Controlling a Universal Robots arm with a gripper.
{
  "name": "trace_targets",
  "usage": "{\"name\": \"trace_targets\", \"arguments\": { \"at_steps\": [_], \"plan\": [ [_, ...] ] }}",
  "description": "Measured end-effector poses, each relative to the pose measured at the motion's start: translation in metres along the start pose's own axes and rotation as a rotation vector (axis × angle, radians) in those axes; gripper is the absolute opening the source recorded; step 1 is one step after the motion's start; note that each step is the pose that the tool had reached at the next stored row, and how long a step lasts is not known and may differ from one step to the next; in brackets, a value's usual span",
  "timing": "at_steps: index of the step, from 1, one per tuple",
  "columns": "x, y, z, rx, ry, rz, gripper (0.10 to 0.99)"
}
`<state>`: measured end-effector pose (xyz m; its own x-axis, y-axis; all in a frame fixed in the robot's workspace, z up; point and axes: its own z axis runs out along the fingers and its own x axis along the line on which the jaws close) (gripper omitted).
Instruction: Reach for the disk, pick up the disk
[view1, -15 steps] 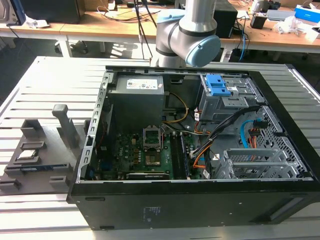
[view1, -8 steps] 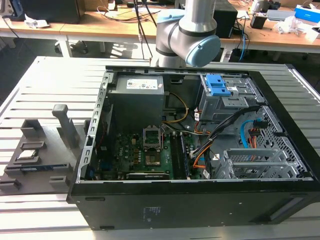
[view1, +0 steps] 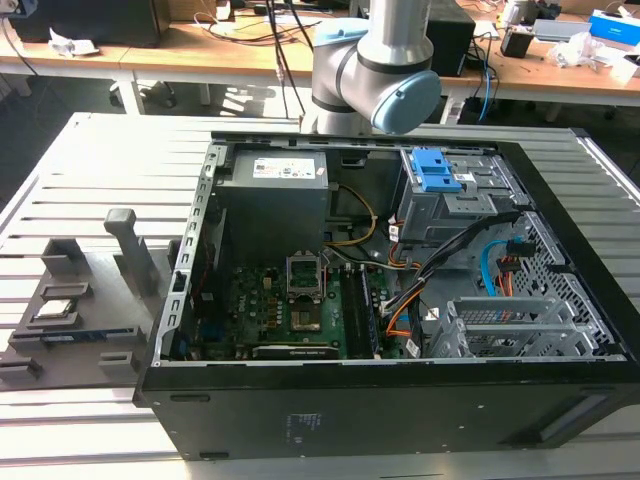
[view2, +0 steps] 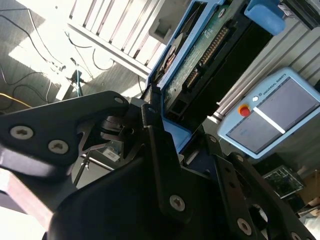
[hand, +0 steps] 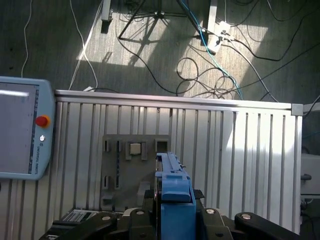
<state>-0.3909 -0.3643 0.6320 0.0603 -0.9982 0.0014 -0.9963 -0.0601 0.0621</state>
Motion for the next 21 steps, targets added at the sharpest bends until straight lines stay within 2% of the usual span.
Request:
{"name": "trace_targets", "arguments": {
  "at_steps": [5, 13, 18, 19, 21],
  "plan": [
    [0.0, 0.0004, -0.0073, -0.001, 0.0, 0.0, 0.369],
    [0.0, 0.0003, -0.0076, -0.001, 0.0, 0.0, 0.369],
    [0.0005, -0.0113, -0.0084, -0.001, 0.0, 0.0, 0.369],
    [0.0006, -0.0167, -0.0087, -0.001, 0.0, 0.0, 0.369],
    [0.0008, -0.0221, -0.009, -0.001, 0.0, 0.0, 0.369]
  ]
}}
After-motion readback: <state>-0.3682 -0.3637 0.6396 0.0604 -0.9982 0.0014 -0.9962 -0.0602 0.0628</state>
